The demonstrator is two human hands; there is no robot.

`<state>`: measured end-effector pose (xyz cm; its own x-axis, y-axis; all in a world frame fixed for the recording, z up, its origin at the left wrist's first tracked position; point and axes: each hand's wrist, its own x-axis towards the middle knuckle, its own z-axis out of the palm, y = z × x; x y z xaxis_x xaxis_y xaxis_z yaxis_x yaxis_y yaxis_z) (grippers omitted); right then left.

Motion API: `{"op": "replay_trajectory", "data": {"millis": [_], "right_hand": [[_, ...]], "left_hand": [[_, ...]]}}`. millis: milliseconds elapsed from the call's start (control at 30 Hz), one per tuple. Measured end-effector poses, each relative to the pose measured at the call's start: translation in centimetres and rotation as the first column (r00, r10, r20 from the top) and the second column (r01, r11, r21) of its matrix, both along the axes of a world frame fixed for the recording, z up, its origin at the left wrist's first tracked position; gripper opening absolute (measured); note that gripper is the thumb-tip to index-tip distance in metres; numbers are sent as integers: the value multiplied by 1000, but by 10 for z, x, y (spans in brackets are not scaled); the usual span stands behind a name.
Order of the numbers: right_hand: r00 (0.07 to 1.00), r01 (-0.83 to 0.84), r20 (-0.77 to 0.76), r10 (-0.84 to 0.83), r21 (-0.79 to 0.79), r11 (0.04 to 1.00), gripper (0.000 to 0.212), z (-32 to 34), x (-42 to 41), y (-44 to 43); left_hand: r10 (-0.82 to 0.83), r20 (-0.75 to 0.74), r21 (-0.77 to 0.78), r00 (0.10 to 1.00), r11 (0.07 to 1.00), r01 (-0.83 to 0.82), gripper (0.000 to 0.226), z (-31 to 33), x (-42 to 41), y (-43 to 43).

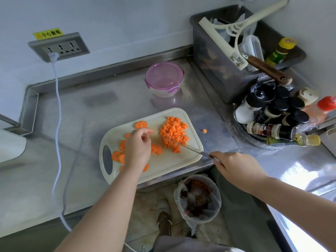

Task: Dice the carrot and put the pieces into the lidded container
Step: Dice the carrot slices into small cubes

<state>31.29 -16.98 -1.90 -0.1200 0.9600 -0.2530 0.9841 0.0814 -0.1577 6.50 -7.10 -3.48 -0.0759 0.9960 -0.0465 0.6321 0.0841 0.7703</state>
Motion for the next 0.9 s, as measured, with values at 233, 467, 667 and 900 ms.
{"op": "replay_trajectory", "data": {"millis": [233, 467, 667, 900], "right_hand": [[990, -79, 121, 70, 73, 994, 23, 9, -7, 5], [992, -36, 122, 27, 72, 997, 27, 13, -11, 7], [978, 159, -138, -159, -5, 987, 31, 12, -19, 13], [948, 245, -207, -242, -13, 969, 34, 19, -25, 18]], "left_hand": [[-544, -309, -174, 780, 839, 516, 43, 4, 22, 26], [-396, -179, -112, 901, 918, 381, 40, -2, 8, 41], [-599, -399, -344, 694, 800, 492, 42, -10, -33, 35], [-638, -525, -362, 563, 767, 530, 41, -13, -24, 26]]}}
